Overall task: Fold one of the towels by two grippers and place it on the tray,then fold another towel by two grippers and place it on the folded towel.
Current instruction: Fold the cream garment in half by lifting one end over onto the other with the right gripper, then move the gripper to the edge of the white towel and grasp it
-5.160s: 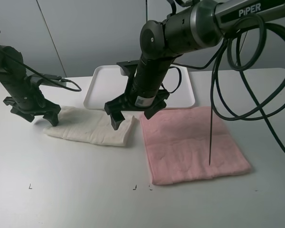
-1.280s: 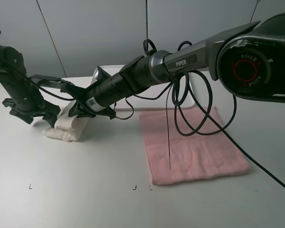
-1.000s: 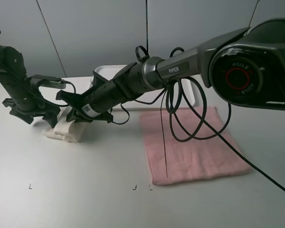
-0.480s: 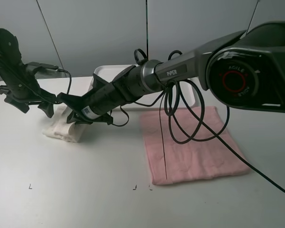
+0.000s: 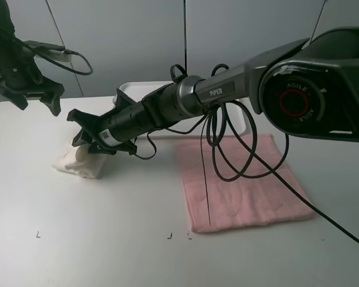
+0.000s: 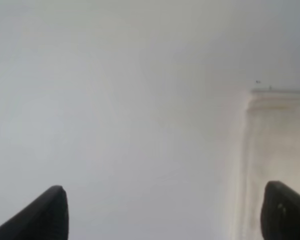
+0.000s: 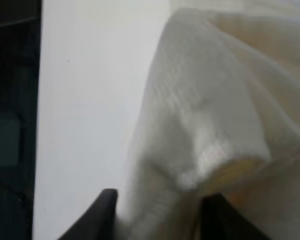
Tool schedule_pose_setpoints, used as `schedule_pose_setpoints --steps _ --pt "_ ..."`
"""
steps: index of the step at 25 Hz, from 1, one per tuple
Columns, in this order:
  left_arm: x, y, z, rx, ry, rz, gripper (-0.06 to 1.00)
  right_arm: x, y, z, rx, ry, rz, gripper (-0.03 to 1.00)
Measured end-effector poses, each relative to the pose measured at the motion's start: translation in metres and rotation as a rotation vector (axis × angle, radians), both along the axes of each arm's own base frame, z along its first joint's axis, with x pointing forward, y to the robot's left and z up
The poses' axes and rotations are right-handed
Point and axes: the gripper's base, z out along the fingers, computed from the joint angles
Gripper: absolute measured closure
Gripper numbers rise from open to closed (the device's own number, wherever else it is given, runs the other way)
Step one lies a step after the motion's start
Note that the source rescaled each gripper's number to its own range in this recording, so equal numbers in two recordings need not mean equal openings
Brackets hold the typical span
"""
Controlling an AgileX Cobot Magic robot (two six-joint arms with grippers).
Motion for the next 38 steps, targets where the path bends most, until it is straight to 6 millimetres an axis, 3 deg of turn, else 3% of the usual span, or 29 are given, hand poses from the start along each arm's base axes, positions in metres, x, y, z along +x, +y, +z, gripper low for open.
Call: schedule_pose_setpoints --steps 5,10,12,18,22,33,38 --pt "0.003 0.000 0.009 0.006 -0.011 -0.018 -0.04 -0.005 0.007 0.004 0.022 -0.081 0.032 0.45" --pt "0.003 -0.001 0.009 -0.003 -0.007 -0.043 -0.04 -0.002 0.003 0.007 0.055 -0.105 0.085 0.13" --pt "0.004 -0.002 0.009 -0.006 -0.013 -0.047 -0.04 0.006 -0.004 0.010 0.070 -0.103 0.082 0.07" --pt "0.004 -0.003 0.010 -0.019 -0.020 -0.051 -0.04 0.033 -0.042 0.027 -0.047 -0.138 0.103 0.06" --pt "0.005 -0.004 0.009 -0.033 -0.024 -0.050 -0.04 0.037 -0.056 0.021 -0.143 -0.060 0.111 0.07" --pt "0.005 -0.006 0.009 -0.054 -0.021 -0.060 -0.04 0.034 -0.054 -0.006 -0.107 0.087 0.059 0.07" --pt "0.005 -0.007 0.009 -0.060 -0.027 -0.059 -0.04 0.036 -0.051 -0.008 -0.077 0.073 0.017 0.07"
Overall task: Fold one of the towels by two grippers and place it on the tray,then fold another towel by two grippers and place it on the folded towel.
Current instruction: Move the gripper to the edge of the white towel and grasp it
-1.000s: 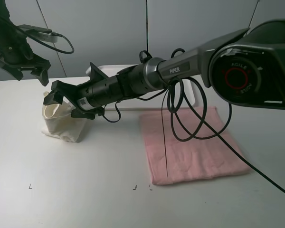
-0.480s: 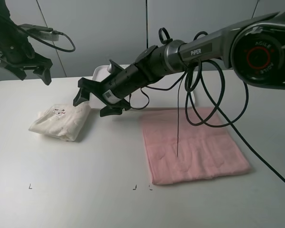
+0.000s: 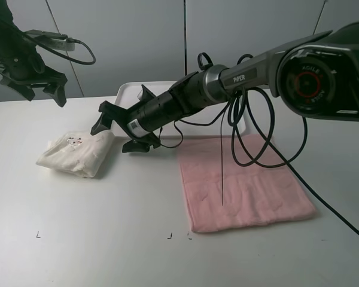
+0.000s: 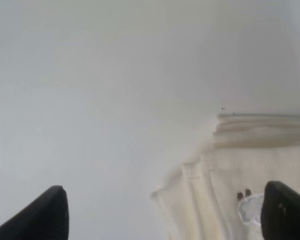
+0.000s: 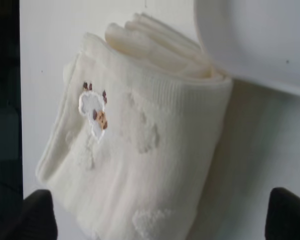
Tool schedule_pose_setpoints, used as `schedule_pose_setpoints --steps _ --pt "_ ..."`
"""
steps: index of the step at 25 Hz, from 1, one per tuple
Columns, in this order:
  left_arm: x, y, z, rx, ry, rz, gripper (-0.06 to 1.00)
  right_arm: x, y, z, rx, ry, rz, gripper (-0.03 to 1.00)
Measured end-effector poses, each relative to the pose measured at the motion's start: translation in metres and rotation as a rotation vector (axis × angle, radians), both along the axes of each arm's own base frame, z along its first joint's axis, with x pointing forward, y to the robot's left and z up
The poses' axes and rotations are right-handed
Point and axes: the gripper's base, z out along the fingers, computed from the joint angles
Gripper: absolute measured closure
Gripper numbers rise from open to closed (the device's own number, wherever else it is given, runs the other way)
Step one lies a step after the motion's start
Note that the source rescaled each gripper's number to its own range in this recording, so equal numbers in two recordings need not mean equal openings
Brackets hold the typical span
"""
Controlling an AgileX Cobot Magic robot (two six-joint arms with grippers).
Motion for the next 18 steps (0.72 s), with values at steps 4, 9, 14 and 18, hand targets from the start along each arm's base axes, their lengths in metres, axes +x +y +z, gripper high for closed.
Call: schedule_pose_setpoints --steps 4,9,14,18 --pt "0.000 0.000 0.000 -0.001 0.000 0.000 -0.04 -0.004 0.007 -0.002 -0.003 -0.025 -0.010 0.07" --pt "0.000 0.000 0.000 -0.001 0.000 0.000 -0.04 -0.010 0.015 -0.016 0.005 0.008 -0.013 0.07" --pt "0.000 0.000 0.000 -0.003 0.000 -0.001 -0.04 -0.016 0.029 -0.020 -0.018 -0.028 -0.025 0.23" --pt "0.000 0.000 0.000 -0.005 0.000 0.000 -0.04 -0.021 0.036 -0.026 -0.066 -0.080 -0.032 0.46"
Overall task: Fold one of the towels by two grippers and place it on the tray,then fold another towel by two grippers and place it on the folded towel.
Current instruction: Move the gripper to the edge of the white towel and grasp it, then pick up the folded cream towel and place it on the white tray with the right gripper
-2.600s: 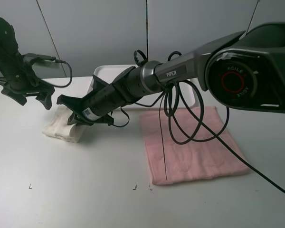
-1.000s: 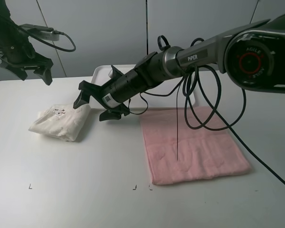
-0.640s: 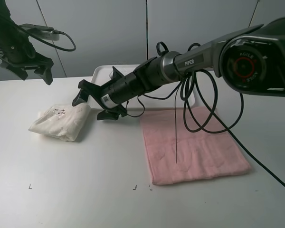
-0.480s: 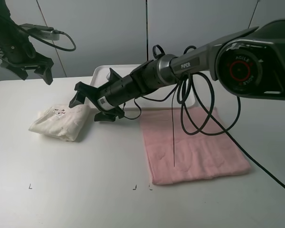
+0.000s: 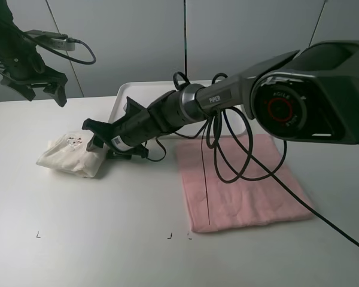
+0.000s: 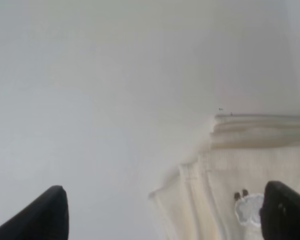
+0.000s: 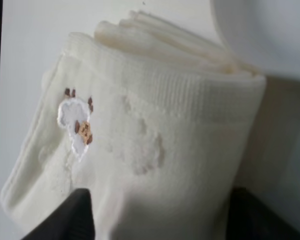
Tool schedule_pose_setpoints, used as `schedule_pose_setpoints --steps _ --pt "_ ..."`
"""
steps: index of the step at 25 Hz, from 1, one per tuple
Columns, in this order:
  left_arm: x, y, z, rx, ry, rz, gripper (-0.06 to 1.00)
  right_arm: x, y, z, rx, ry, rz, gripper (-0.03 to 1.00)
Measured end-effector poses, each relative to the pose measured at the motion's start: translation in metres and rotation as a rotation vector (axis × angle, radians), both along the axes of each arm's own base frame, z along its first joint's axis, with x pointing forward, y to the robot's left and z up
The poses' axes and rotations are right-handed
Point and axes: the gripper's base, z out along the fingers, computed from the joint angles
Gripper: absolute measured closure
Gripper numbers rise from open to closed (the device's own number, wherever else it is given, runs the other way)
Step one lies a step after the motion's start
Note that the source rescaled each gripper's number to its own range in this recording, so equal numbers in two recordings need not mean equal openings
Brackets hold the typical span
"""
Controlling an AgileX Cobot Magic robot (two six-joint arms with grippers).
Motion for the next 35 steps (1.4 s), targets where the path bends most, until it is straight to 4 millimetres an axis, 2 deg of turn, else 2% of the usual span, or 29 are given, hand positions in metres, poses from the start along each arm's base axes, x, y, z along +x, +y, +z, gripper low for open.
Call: schedule_pose_setpoints --steps 3,5,8,11,15,21,28,31,35 --pt "0.000 0.000 0.000 0.000 0.002 0.000 -0.04 -0.001 0.001 -0.003 -0.014 -0.016 0.000 0.75" --pt "0.000 0.000 0.000 -0.002 0.002 0.001 -0.04 0.000 0.000 -0.003 -0.021 -0.039 0.017 0.90" --pt "0.000 0.000 0.000 -0.002 0.004 0.001 -0.04 0.000 0.001 0.002 -0.024 -0.081 0.043 0.91" --pt "0.000 0.000 0.000 -0.002 0.004 0.001 -0.04 0.002 0.003 0.022 -0.012 -0.135 0.054 0.91" --pt "-0.001 0.000 0.000 -0.001 0.006 0.001 -0.04 0.021 -0.013 0.047 0.014 -0.178 0.013 0.91" --pt "-0.001 0.000 0.000 -0.003 0.012 0.002 -0.04 0.071 -0.075 0.048 -0.047 -0.185 -0.105 0.91" --pt "-0.001 -0.002 0.000 -0.025 0.016 0.009 -0.04 0.117 -0.156 0.045 -0.087 -0.140 -0.279 0.91" --pt "-0.001 -0.003 0.000 -0.036 0.016 0.010 -0.04 0.124 -0.173 0.044 -0.103 -0.138 -0.307 0.91" --pt "-0.001 -0.003 0.000 -0.038 0.017 0.011 -0.04 0.124 -0.177 0.042 -0.132 -0.129 -0.307 0.91"
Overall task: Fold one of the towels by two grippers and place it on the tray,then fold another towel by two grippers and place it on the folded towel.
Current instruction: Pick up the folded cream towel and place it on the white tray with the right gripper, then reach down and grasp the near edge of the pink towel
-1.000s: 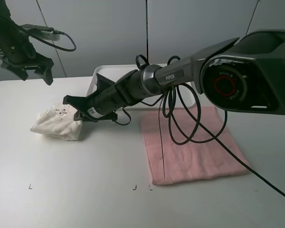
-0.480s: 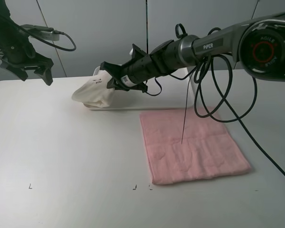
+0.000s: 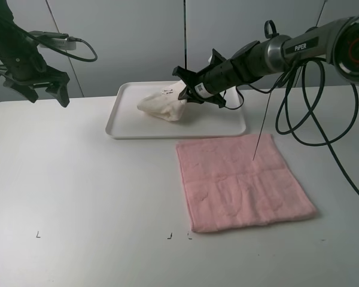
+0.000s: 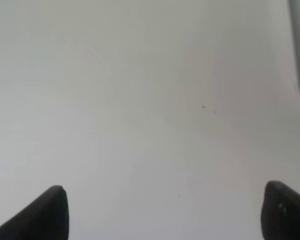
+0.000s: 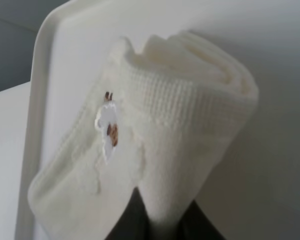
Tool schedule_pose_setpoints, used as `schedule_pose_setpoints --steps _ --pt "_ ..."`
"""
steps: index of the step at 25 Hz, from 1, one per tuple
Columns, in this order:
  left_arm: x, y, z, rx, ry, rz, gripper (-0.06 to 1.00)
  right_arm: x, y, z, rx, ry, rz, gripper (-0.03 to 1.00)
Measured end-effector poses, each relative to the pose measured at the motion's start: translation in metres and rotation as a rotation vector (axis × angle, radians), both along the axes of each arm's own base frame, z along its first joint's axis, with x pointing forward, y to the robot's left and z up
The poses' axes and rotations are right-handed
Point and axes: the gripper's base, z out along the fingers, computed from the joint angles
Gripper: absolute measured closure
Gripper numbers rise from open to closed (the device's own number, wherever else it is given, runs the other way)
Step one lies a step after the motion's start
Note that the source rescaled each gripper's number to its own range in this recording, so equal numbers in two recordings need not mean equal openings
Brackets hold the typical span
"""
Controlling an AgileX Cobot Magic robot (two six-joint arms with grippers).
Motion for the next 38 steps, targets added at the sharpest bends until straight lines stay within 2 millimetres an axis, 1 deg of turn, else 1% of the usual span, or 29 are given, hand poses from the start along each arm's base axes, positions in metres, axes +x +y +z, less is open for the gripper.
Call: schedule_pose_setpoints --steps 1,2,3,5,6,7,8,9,12,13,15,18,21,23,25,27,29,30,33,34,36,38 --pt "0.000 0.000 0.000 0.000 0.000 0.000 -0.04 0.000 0.000 0.000 -0.003 0.004 0.001 0.91" --pt "0.000 0.000 0.000 -0.002 0.000 0.001 -0.04 0.000 0.000 -0.001 -0.012 0.000 0.008 0.88" --pt "0.000 0.000 0.000 -0.002 0.000 0.001 -0.04 -0.001 0.000 -0.001 -0.020 -0.006 0.022 0.78" --pt "0.000 0.000 0.000 -0.002 0.000 0.001 -0.04 -0.002 0.000 -0.001 -0.028 -0.012 0.050 0.46" --pt "0.000 0.000 0.000 -0.002 0.000 0.001 -0.04 -0.002 0.000 -0.001 -0.028 -0.010 0.060 0.25" --pt "0.000 0.000 0.000 -0.002 0.000 0.001 -0.04 -0.003 0.000 -0.001 -0.026 -0.007 0.070 0.09" --pt "0.000 0.000 0.000 -0.002 0.000 0.001 -0.04 -0.004 0.001 -0.001 -0.026 -0.001 0.083 0.03" --pt "0.000 0.000 0.000 -0.004 0.000 0.001 -0.04 -0.005 0.001 -0.001 -0.029 0.001 0.098 -0.01" --pt "-0.001 -0.001 0.000 -0.010 0.012 0.003 -0.04 -0.006 -0.002 0.008 -0.072 -0.021 0.151 -0.03" --pt "-0.002 -0.001 0.000 -0.009 0.019 0.003 -0.04 -0.006 -0.005 0.013 -0.086 -0.031 0.162 -0.03" --pt "-0.002 -0.001 -0.001 -0.009 0.025 0.003 -0.04 -0.005 -0.013 0.031 -0.109 -0.063 0.174 -0.03" --pt "-0.003 -0.002 -0.001 -0.025 0.031 0.008 -0.04 -0.002 -0.034 0.062 -0.162 -0.114 0.183 -0.03" --pt "-0.003 -0.007 0.000 -0.082 0.033 0.000 -0.04 -0.003 -0.057 0.085 -0.228 -0.126 0.206 -0.03" --pt "-0.003 -0.011 0.000 -0.123 0.033 -0.025 -0.04 -0.007 -0.070 0.094 -0.269 -0.115 0.217 -0.03" --pt "-0.003 -0.017 0.000 -0.143 0.032 -0.050 -0.04 -0.016 -0.085 0.102 -0.312 -0.104 0.219 -0.03" --pt "-0.004 -0.022 0.000 -0.141 0.031 -0.086 -0.04 -0.031 -0.098 0.104 -0.354 -0.083 0.222 -0.03" --pt "-0.005 -0.034 0.000 -0.133 0.030 -0.141 -0.04 -0.049 -0.114 0.113 -0.385 -0.086 0.214 -0.03" --pt "-0.006 -0.041 0.000 -0.130 0.030 -0.167 -0.04 -0.059 -0.121 0.114 -0.395 -0.077 0.209 -0.03" --pt "-0.012 -0.071 0.001 -0.121 0.026 -0.267 -0.04 -0.096 -0.145 0.126 -0.418 -0.076 0.181 -0.03" --pt "-0.014 -0.081 0.001 -0.118 0.024 -0.302 -0.04 -0.109 -0.153 0.126 -0.423 -0.062 0.171 -0.03" --pt "-0.020 -0.105 0.001 -0.113 0.019 -0.380 -0.04 -0.135 -0.170 0.133 -0.433 -0.059 0.143 -0.03" --pt "-0.027 -0.128 0.001 -0.110 0.013 -0.444 -0.04 -0.162 -0.183 0.135 -0.443 -0.049 0.123 -0.03"
